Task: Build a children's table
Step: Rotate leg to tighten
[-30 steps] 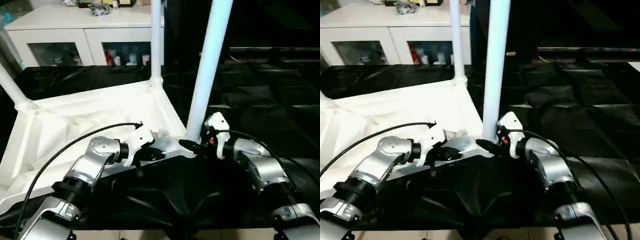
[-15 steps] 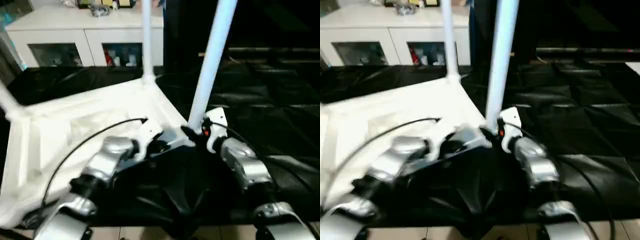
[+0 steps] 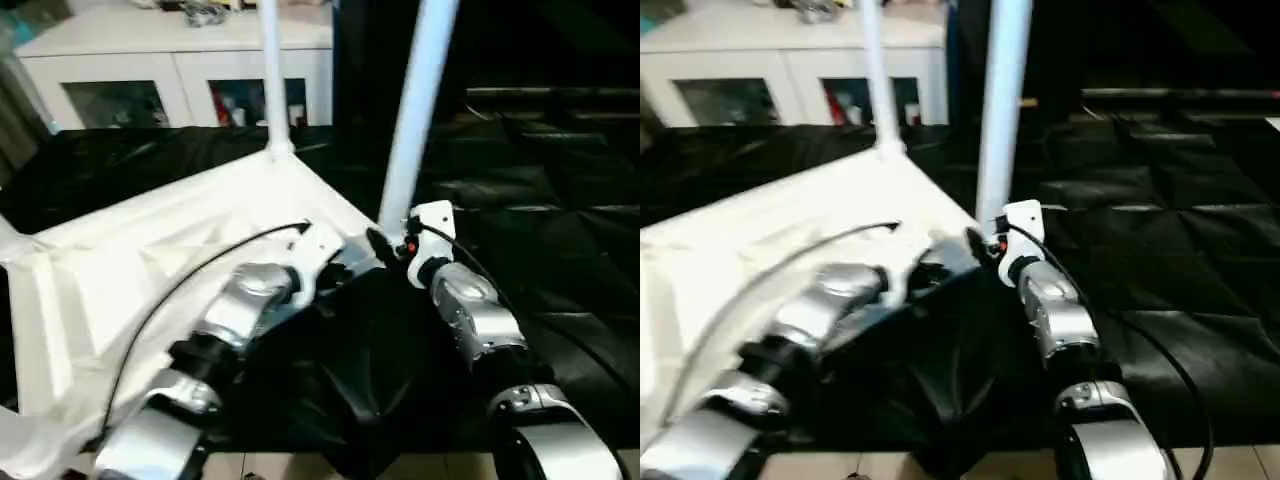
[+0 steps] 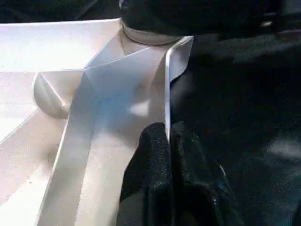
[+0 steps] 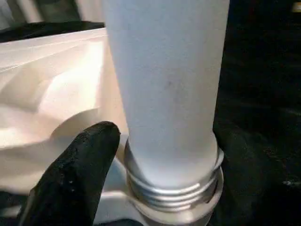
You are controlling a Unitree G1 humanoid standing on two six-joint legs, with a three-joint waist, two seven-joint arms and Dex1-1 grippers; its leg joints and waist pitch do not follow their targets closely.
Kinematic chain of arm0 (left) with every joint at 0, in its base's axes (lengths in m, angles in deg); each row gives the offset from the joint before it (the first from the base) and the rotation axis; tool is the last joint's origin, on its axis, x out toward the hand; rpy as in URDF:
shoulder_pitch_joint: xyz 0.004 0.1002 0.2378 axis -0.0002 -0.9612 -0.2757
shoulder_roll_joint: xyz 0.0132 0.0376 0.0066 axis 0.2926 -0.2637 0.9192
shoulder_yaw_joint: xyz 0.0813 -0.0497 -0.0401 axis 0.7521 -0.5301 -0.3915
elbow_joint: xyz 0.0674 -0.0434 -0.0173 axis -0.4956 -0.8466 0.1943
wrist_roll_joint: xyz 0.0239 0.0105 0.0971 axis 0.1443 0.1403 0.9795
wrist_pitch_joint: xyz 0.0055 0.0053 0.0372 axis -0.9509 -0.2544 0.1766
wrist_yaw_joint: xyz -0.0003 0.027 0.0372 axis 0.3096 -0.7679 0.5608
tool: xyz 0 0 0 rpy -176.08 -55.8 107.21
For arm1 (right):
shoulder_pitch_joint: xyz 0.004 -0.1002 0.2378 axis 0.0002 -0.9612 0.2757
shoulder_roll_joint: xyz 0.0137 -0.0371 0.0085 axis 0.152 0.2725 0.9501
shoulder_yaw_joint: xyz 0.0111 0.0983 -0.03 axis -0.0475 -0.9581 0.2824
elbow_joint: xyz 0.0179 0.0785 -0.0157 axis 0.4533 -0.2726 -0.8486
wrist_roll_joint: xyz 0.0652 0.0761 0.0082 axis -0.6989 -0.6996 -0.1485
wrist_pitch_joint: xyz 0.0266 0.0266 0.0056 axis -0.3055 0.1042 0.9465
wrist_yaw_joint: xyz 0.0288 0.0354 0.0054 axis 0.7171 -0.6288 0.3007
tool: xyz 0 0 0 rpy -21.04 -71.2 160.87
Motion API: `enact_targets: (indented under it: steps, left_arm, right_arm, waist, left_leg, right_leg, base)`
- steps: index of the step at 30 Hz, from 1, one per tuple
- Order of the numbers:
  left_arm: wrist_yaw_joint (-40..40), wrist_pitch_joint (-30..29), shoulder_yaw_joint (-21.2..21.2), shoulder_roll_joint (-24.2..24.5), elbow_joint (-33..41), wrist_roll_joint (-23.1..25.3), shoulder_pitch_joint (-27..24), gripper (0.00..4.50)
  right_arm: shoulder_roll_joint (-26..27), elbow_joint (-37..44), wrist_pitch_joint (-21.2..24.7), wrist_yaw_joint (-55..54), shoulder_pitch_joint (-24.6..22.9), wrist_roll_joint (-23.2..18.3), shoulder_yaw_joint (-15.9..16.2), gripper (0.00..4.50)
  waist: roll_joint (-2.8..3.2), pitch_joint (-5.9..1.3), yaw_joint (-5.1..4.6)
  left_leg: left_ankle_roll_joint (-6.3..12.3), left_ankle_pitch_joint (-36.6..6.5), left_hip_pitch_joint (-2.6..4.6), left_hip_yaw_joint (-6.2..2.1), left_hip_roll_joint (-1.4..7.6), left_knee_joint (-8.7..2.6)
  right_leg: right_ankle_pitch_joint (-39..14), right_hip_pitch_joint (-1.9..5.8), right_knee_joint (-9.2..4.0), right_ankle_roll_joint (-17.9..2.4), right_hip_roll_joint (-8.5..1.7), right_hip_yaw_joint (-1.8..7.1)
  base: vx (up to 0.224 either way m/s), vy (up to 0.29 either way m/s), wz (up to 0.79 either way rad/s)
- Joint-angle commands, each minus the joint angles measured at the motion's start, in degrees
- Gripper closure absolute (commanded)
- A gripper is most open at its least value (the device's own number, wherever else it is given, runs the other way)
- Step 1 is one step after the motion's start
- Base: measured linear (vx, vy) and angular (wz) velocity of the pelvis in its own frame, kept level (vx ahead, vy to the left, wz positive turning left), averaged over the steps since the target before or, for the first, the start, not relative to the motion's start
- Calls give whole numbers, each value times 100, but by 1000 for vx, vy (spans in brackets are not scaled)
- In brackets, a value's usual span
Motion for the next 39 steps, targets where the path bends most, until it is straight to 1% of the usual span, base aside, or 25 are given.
enact_targets:
  steps: [1, 2, 5, 6, 7, 8, 9, 10, 11, 13, 14, 16, 17, 18, 21, 23, 26, 27, 28, 31, 35, 36, 37, 38, 39]
  left_arm:
    - [385, 129, 62, 120, 133, -32, -108, 450]
    - [562, 189, 92, 217, 182, -39, -139, 450]
    - [1126, 271, 189, 516, 337, -148, -219, 450]
    - [1404, 247, 227, 654, 428, -217, -261, 450]
    - [1551, 275, 251, 725, 471, -244, -284, 450]
    - [1991, 305, 298, 912, 596, -334, -359, 450]
    - [2101, 285, 307, 962, 631, -347, -379, 450]
    - [2178, 289, 320, 1002, 655, -347, -395, 450]
    - [2325, 375, 339, 1067, 688, -354, -418, 450]
    - [2679, 533, 375, 1242, 750, -389, -457, 450]
    - [2728, 538, 376, 1269, 759, -399, -459, 450]
    - [2818, 549, 384, 1333, 770, -421, -455, 450]
    - [2881, 541, 386, 1380, 781, -444, -449, 450]
    - [2942, 539, 378, 1420, 787, -464, -439, 450]
    - [3026, 562, 347, 1489, 748, -452, -402, 450]
    - [3030, 583, 328, 1505, 716, -428, -392, 450]
    - [3027, 568, 297, 1505, 695, -438, -394, 450]
    - [3027, 571, 296, 1506, 694, -443, -396, 450]
    - [3031, 574, 297, 1509, 692, -448, -396, 450]
    - [2936, 517, 247, 1457, 680, -481, -402, 450]
    - [2419, 403, 105, 1249, 592, -445, -364, 450]
    - [1861, 322, 5, 1012, 473, -359, -294, 450]
    - [1587, 299, -33, 885, 398, -312, -248, 450]
    - [1230, 273, -85, 707, 290, -265, -186, 450]
    - [972, 227, -118, 561, 202, -241, -133, 450]
  right_arm:
    - [-55, 277, 70, 850, -82, -84, 444, 89]
    - [-186, 400, 104, 1123, -134, -100, 512, 89]
    - [-634, 891, 325, 2049, -365, -200, 726, 89]
    - [-839, 1088, 348, 2389, -461, -216, 818, 89]
    - [-930, 1176, 380, 2538, -501, -235, 841, 89]
    - [-1140, 1373, 466, 2877, -566, -312, 842, 89]
    - [-1192, 1425, 492, 2970, -580, -334, 832, 89]
    - [-1233, 1462, 501, 3032, -592, -347, 829, 89]
    - [-1311, 1517, 527, 3151, -611, -374, 838, 89]
    - [-1525, 1682, 595, 3490, -674, -444, 874, 89]
    - [-1562, 1723, 625, 3561, -690, -460, 886, 89]
    - [-1655, 1821, 689, 3729, -728, -490, 926, 89]
    - [-1718, 1892, 733, 3835, -755, -507, 957, 104]
    - [-1754, 1931, 760, 3901, -768, -512, 974, 114]
    - [-1794, 1961, 803, 4027, -771, -483, 1014, 123]
    - [-1803, 1955, 803, 4067, -771, -475, 1060, 159]
    - [-1778, 2004, 862, 4077, -798, -497, 1086, 177]
    - [-1767, 2025, 889, 4069, -815, -508, 1086, 177]
    - [-1762, 2042, 910, 4066, -826, -517, 1086, 198]
    - [-1659, 2085, 1011, 3950, -917, -594, 1020, 205]
    - [-1374, 2054, 1078, 3402, -1070, -618, 855, 226]
    - [-1046, 1858, 1045, 2631, -1142, -492, 711, 235]
    - [-885, 1751, 1062, 2250, -1157, -436, 631, 237]
    - [-660, 1601, 1134, 1718, -1154, -374, 513, 238]
    - [-513, 1467, 1164, 1353, -1126, -327, 441, 239]
  waist:
    - [-103, -394, 38]
    - [-96, -402, 41]
    - [-101, -422, 57]
    - [-102, -425, 56]
    - [-88, -426, 63]
    - [-85, -421, 66]
    - [-86, -425, 76]
    - [-89, -414, 63]
    - [-83, -398, 76]
    - [-92, -388, 70]
    - [-75, -382, 108]
    - [-78, -380, 130]
    - [-78, -384, 166]
    - [-101, -384, 187]
    - [-113, -387, 184]
    - [-116, -394, 190]
    - [-116, -403, 195]
    - [-114, -404, 196]
    - [-114, -404, 199]
    - [-110, -404, 199]
    - [-112, -392, 188]
    - [-125, -376, 172]
    - [-109, -368, 170]
    - [-90, -358, 159]
    - [-104, -350, 136]
  left_leg:
    - [447, -1362, -12, -39, 195, -384]
    - [468, -1298, -13, -40, 197, -379]
    - [684, -856, -24, -22, 207, -327]
    - [723, -798, -31, -19, 205, -316]
    - [771, -755, -19, -12, 220, -306]
    - [796, -775, -21, -6, 227, -307]
    - [794, -771, -11, -4, 227, -299]
    - [794, -834, -11, 7, 240, -306]
    - [724, -1006, 15, 4, 244, -318]
    - [657, -1154, 15, 10, 250, -331]
    - [561, -1277, 57, 20, 280, -344]
    - [516, -1293, 52, 24, 280, -350]
    - [481, -1272, 58, 29, 286, -353]
    - [461, -1260, 62, 34, 283, -351]
    - [433, -1188, 37, 38, 270, -347]
    - [432, -1123, 36, 41, 268, -338]
    - [486, -949, 28, 45, 263, -320]
    - [490, -943, 27, 45, 262, -317]
    - [490, -943, 28, 45, 264, -318]
    - [482, -957, 31, 48, 265, -315]
    - [366, -1138, 46, 43, 267, -339]
    - [303, -1207, 44, 42, 266, -355]
    - [253, -1264, 50, 37, 264, -361]
    - [141, -1439, 70, 26, 250, -385]
    - [34, -1599, 88, 21, 249, -401]
  right_leg:
    - [-1335, 305, -511, -1178, -222, 197]
    - [-1238, 311, -502, -1199, -220, 194]
    - [-469, 343, -432, -1417, -201, 192]
    - [-356, 351, -409, -1461, -202, 190]
    - [-232, 337, -398, -1534, -198, 187]
    - [-221, 345, -391, -1585, -201, 184]
    - [-207, 351, -385, -1601, -199, 183]
    - [-265, 327, -385, -1638, -196, 187]
    - [-510, 316, -414, -1624, -201, 186]
    - [-772, 311, -435, -1581, -215, 196]
    - [-992, 277, -459, -1523, -220, 220]
    - [-1024, 283, -452, -1509, -212, 219]
    - [-1003, 276, -447, -1480, -208, 227]
    - [-981, 270, -439, -1472, -215, 232]
    - [-982, 284, -433, -1435, -222, 230]
    - [-936, 286, -429, -1434, -229, 231]
    - [-727, 292, -407, -1474, -222, 226]
    - [-726, 294, -406, -1476, -221, 224]
    - [-732, 295, -405, -1476, -218, 222]
    - [-763, 292, -407, -1465, -215, 225]
    - [-1050, 275, -444, -1404, -225, 232]
    - [-1192, 273, -465, -1362, -224, 236]
    - [-1298, 256, -478, -1331, -227, 235]
    - [-1637, 249, -515, -1235, -229, 225]
    - [-1925, 230, -548, -1118, -228, 230]
  base:
    - [0, 0, 0]
    - [0, 0, 0]
    - [0, 0, 0]
    - [0, 0, 0]
    - [0, 0, 0]
    - [0, 0, 0]
    - [0, 0, 0]
    - [0, 0, 0]
    - [0, 0, 0]
    - [0, 0, 0]
    - [0, 0, 0]
    - [0, 0, 0]
    - [0, 0, 0]
    - [0, 0, 0]
    - [0, 0, 0]
    - [0, 0, 0]
    - [0, 0, 0]
    - [0, 0, 0]
    - [0, 0, 0]
    - [0, 0, 0]
    - [0, 0, 0]
    - [0, 0, 0]
    - [0, 0, 0]
    - [0, 0, 0]
    - [0, 0, 0]
